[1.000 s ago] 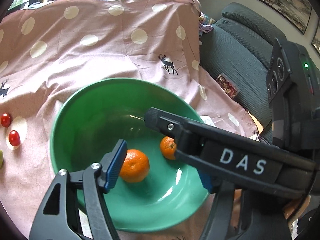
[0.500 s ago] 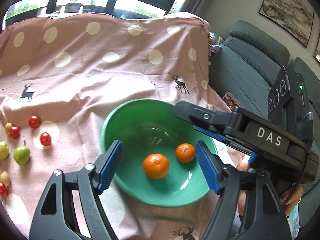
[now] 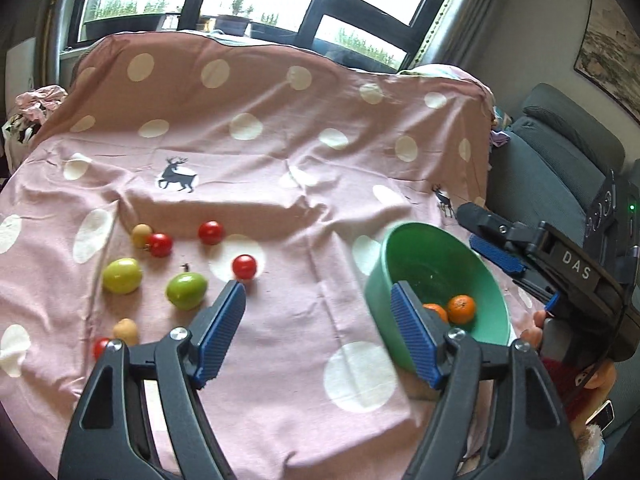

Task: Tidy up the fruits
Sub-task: 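Open the right gripper and withdraw it from the bowl toward the fruits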

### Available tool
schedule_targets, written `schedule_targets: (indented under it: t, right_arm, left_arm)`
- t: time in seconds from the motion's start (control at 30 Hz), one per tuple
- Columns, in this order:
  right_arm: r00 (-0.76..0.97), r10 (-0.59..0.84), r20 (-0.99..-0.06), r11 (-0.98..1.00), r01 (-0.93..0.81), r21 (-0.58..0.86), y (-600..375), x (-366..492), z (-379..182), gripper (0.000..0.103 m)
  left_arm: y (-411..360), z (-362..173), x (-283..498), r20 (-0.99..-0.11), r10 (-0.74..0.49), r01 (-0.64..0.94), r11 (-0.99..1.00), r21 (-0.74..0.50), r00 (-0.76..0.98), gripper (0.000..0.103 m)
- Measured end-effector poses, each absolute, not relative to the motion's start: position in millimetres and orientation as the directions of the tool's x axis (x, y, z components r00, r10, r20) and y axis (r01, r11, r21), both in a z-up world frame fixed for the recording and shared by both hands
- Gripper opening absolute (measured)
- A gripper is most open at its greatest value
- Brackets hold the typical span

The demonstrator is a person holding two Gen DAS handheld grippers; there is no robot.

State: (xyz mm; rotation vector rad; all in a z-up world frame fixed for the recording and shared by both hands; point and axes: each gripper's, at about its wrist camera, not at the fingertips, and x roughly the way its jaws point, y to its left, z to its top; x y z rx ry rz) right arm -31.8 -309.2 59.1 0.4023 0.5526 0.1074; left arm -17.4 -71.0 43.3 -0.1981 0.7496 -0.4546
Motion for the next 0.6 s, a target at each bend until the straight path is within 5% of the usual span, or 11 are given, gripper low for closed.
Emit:
schedule_targets:
  t: [0.23, 0.6]
  right_arm:
    - [0.864, 0.196, -0.464, 0.942, -0.035, 0.334, -273.0, -28.6, 59.0, 0.066]
    - [0.816, 0.166, -0.553, 0.985, -0.117, 0.123, -202.9, -16.5, 37.6, 0.066]
  left_arm:
    - [-7.3, 34.5, -18.2, -0.631, -0.348, 0.204, 0.935, -0.291, 0.694, 0.075]
    - [62.8, 11.7, -5.2, -0.626, -0.212, 0.044, 0.961, -0.273, 0.75, 0.075]
